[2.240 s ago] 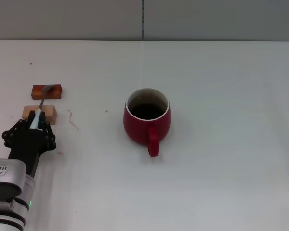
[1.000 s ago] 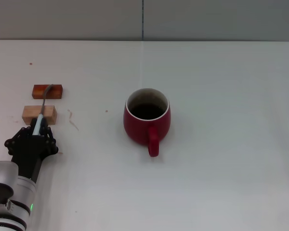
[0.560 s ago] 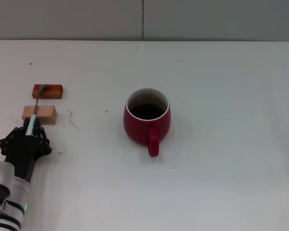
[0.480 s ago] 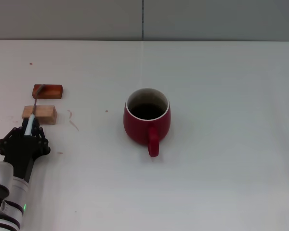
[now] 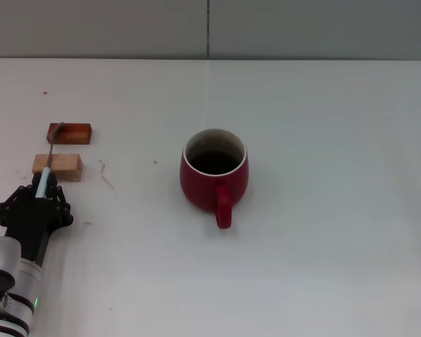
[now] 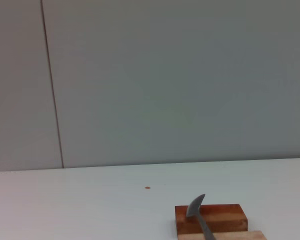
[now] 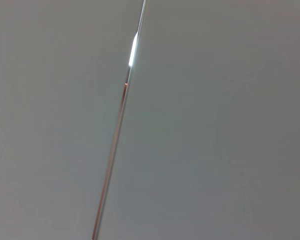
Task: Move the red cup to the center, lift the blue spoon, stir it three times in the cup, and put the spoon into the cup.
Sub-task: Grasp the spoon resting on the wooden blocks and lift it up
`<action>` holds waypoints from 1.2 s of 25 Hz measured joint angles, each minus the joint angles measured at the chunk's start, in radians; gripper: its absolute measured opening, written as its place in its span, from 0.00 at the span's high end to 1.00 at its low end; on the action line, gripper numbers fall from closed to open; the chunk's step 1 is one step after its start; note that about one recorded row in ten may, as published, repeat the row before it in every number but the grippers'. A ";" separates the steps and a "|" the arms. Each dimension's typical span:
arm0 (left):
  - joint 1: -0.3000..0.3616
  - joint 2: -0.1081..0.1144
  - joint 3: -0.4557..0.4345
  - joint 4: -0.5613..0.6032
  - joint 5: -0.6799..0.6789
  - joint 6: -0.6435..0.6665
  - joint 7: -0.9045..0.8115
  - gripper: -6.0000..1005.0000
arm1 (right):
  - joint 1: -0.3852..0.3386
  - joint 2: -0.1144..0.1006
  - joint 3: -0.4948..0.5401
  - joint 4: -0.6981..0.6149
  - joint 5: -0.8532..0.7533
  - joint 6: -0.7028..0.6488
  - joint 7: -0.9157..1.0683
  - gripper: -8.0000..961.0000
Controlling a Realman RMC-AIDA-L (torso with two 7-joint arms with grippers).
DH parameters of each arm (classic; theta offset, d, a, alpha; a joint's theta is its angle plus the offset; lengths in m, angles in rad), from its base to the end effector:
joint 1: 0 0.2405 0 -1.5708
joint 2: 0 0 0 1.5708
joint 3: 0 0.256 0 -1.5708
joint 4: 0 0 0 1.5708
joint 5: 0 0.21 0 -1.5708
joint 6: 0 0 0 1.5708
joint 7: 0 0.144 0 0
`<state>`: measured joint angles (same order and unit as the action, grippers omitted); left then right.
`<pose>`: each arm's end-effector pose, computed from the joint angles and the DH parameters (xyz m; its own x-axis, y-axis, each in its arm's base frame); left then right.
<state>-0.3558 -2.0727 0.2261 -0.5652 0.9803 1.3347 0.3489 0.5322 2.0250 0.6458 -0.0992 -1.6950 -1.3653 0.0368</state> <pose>-0.3392 0.2315 -0.0799 0.7419 0.1964 0.6410 0.6499 0.0242 -0.7596 0.3630 0.3390 0.1031 0.8435 0.2451 -0.4780 -0.5330 0.2706 -0.8017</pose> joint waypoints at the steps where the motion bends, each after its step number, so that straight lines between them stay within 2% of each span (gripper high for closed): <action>1: 0.000 0.000 0.000 0.000 0.000 0.002 0.006 0.84 | 0.000 0.000 0.000 0.000 0.000 0.000 0.000 0.32; 11: -0.005 0.000 -0.006 -0.012 0.001 0.013 0.053 0.84 | 0.000 0.000 0.000 0.001 0.000 0.000 0.000 0.32; 21: -0.007 0.003 -0.010 -0.011 0.033 0.009 -0.053 0.84 | 0.000 0.000 0.000 0.002 0.000 0.000 0.000 0.32; 30: 0.007 0.002 -0.009 0.008 0.038 0.004 0.027 0.84 | 0.000 0.001 0.000 0.001 0.000 0.000 0.000 0.32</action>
<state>-0.3493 -2.0707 0.2167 -0.5568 1.0186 1.3392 0.3759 0.5323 2.0262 0.6458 -0.0981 -1.6950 -1.3652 0.0368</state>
